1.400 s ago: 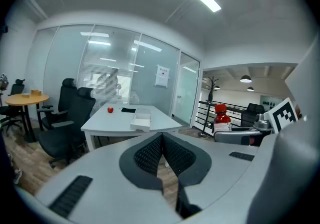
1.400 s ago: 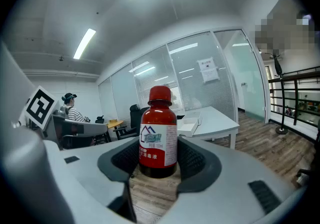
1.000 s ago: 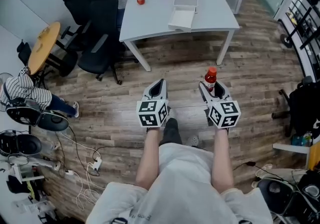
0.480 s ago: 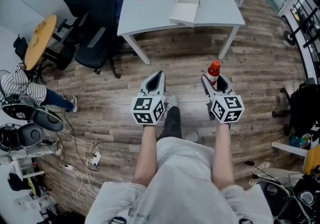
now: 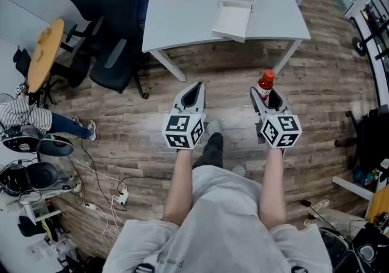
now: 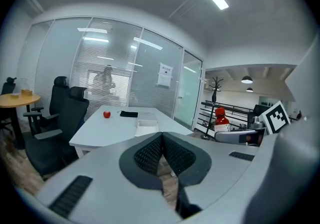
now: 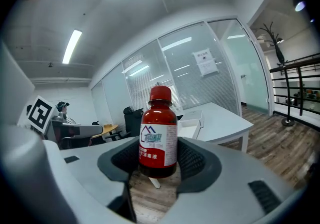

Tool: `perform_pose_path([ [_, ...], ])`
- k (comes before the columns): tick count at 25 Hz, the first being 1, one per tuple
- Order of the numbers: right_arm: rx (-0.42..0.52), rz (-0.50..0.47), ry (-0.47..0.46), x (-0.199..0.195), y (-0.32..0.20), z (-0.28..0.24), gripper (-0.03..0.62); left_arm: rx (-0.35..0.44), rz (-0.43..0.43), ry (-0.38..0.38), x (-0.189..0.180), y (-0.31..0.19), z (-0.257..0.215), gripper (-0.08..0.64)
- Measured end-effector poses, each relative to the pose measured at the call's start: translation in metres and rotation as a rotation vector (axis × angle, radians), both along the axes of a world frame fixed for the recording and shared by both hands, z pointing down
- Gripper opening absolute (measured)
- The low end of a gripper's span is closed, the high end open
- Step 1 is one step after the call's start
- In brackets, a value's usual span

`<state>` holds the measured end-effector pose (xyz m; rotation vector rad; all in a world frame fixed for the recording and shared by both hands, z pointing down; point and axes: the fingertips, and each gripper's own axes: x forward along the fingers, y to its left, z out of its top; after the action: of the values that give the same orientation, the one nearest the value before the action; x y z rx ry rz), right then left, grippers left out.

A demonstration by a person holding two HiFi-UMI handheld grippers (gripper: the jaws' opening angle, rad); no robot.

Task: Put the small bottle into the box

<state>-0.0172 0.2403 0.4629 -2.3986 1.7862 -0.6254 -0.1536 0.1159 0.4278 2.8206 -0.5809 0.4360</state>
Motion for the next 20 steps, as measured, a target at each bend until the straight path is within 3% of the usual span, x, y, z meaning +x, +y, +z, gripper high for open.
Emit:
perform_pose_path([
  [11, -0.055, 0.07, -0.009, 0.06, -0.091, 0.012, 0.225, -0.024, 0.079, 0.019, 0.052, -0.106, 0.004, 0.028],
  [20, -0.054, 0.111, -0.025, 0.082, -0.145, 0.018, 0.225, -0.051, 0.084, 0.057, 0.065, -0.172, 0.006, 0.028],
])
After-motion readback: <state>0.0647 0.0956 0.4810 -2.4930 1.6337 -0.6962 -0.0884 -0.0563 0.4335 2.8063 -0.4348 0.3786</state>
